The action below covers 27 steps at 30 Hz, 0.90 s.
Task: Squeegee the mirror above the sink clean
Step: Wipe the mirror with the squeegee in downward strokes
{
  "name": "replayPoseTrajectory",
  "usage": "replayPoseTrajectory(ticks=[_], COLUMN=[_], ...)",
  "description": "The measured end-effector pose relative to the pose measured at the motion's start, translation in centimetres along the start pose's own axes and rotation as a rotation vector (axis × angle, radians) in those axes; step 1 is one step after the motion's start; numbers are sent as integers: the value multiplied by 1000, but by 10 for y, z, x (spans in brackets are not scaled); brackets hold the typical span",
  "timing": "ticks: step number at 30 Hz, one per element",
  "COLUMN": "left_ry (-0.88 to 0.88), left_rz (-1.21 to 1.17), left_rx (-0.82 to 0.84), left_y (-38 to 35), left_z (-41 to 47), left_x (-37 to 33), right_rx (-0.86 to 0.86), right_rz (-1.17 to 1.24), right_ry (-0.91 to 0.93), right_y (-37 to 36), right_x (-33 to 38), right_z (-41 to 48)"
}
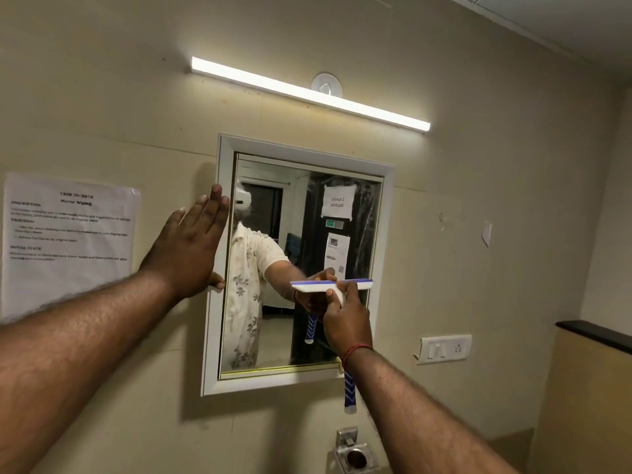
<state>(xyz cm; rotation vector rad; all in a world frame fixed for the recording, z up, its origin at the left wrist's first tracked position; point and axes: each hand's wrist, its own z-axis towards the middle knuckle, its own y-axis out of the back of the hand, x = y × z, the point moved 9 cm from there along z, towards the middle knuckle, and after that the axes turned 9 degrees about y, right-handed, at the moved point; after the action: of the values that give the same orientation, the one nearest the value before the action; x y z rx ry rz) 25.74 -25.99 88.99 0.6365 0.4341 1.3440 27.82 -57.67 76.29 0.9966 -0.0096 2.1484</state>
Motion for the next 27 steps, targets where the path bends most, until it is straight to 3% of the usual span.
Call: replayPoseTrajectory(ticks=[14, 20, 27], left_ry=[58, 73, 82], left_rz=[-45, -93, -148], left_rx=[0, 55, 49], left_y=[-6, -14, -24], left_z=[-3, -6, -7], left_x=[-2, -2, 2], right_rx=[-22, -53, -137], right_rz=[-22, 61, -115], right_ry=[81, 128, 228], right_y=[12, 32, 59], right_x=[45, 117, 168], right_z=[3, 58, 129])
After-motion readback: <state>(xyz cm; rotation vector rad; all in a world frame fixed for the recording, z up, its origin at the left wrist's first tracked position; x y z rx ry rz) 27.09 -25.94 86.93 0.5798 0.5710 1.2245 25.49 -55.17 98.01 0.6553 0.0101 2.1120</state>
